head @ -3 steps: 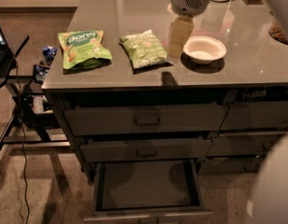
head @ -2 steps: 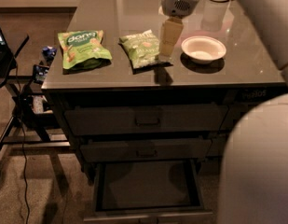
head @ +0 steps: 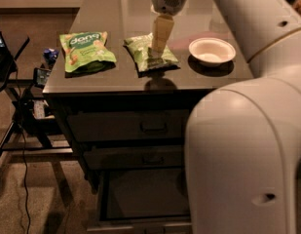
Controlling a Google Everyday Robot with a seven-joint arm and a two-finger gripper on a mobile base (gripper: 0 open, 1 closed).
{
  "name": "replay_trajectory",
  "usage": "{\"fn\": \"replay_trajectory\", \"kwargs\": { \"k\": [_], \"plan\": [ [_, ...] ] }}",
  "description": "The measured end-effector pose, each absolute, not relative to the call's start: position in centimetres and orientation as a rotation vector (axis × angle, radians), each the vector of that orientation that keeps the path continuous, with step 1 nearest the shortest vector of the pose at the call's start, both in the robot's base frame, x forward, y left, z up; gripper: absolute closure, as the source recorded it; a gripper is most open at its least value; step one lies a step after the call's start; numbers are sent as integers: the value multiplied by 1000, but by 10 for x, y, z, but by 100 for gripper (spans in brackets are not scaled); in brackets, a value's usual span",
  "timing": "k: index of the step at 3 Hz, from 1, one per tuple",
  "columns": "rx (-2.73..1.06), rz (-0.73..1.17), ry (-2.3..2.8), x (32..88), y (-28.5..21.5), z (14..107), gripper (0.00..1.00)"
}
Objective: Place green jalapeno chip bag into bottom drawer
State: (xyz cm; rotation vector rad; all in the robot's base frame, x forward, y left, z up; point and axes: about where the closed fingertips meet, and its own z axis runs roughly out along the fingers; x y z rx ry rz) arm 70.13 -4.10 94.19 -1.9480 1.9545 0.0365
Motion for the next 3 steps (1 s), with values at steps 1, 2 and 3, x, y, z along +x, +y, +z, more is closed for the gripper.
{"fn": "replay_trajectory", "kwargs": {
  "k": [1,2,3],
  "plan": [
    [-1956,22,1934,718,-31,941,0],
    [-1958,5,1914,732,-27,937,0],
    [-1964,-6,1910,744,-35,925,0]
  ]
}}
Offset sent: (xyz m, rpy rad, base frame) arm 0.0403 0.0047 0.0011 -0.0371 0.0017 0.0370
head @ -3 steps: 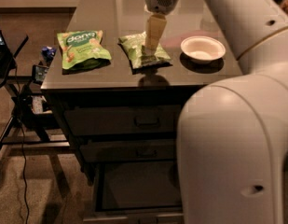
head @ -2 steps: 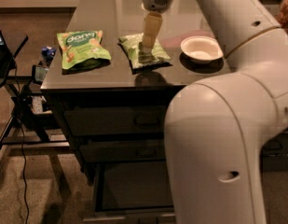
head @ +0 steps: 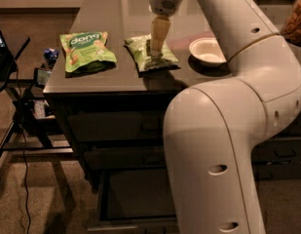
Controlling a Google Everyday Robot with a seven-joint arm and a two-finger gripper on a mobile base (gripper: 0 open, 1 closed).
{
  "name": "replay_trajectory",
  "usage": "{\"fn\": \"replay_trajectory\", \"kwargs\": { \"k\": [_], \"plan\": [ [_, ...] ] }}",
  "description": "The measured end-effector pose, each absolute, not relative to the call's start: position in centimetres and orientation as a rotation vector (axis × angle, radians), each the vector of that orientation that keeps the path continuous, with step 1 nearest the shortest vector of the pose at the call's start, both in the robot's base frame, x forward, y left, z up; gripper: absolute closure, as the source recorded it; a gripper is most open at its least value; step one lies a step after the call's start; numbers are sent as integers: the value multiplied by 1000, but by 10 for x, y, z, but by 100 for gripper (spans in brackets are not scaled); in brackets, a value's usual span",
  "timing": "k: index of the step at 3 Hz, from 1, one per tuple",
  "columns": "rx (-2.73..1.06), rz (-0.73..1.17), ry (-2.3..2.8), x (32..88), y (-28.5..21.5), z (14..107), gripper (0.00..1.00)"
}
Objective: Place green jalapeno chip bag into bottom drawer
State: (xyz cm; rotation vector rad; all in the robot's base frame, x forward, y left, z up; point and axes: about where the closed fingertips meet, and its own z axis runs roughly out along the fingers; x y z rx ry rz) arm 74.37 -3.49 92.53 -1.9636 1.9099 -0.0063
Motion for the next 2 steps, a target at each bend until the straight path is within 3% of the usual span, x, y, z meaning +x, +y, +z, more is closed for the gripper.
{"fn": "replay_trajectory", "kwargs": {
  "k": [2],
  "plan": [
    [-1973,2,1922,758,-48,899,0]
  ]
}}
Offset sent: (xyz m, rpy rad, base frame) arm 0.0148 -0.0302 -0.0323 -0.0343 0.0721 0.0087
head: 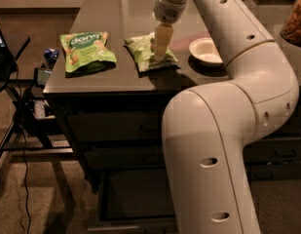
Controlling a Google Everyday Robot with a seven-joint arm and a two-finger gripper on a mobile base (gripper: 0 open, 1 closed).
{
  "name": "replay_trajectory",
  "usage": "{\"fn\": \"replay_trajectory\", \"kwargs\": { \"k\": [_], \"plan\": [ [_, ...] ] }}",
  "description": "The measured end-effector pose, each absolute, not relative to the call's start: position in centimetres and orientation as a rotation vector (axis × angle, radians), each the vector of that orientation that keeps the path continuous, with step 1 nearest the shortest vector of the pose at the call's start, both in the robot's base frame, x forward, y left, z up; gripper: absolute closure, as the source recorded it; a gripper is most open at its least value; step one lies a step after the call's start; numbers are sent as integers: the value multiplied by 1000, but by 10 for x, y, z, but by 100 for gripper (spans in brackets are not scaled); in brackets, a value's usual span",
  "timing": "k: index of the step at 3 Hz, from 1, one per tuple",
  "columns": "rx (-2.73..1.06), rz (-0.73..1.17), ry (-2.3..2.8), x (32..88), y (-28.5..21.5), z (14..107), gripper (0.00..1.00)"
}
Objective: Place green jalapeno chip bag into bottom drawer
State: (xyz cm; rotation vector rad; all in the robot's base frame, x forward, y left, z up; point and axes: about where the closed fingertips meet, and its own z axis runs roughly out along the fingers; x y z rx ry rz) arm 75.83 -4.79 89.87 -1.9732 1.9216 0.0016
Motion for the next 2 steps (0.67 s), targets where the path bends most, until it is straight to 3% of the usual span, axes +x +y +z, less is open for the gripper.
{"fn": "replay_trajectory", "kwargs": {
  "k": [2],
  "plan": [
    [-2010,16,1924,768,-45,875,0]
  ]
}}
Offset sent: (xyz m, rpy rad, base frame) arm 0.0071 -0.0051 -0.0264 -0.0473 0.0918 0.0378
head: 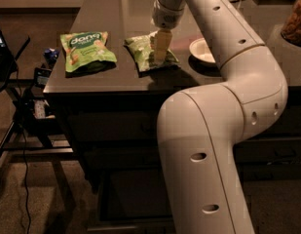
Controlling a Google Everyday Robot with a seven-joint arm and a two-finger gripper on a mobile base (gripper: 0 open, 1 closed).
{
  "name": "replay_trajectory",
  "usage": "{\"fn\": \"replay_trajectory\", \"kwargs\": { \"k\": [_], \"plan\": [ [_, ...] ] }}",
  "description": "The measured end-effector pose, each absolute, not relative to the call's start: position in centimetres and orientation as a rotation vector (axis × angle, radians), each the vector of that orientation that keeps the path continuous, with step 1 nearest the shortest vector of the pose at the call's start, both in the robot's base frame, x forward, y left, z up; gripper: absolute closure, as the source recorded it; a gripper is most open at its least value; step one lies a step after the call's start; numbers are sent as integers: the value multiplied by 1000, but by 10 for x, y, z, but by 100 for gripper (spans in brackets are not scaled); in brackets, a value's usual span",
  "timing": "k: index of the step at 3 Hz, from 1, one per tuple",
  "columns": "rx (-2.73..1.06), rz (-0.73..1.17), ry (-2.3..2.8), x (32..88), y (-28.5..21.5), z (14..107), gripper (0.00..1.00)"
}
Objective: Place green jalapeno chip bag into bottom drawer
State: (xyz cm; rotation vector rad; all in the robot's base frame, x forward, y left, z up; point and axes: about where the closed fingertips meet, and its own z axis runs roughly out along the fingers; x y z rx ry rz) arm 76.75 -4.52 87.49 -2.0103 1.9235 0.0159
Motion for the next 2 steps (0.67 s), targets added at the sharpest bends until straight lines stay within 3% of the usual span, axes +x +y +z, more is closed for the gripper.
{"fn": "replay_trajectory", "kwargs": {
  "k": [2],
  "plan": [
    [-2031,62,1932,770,-43,849,0]
  ]
}}
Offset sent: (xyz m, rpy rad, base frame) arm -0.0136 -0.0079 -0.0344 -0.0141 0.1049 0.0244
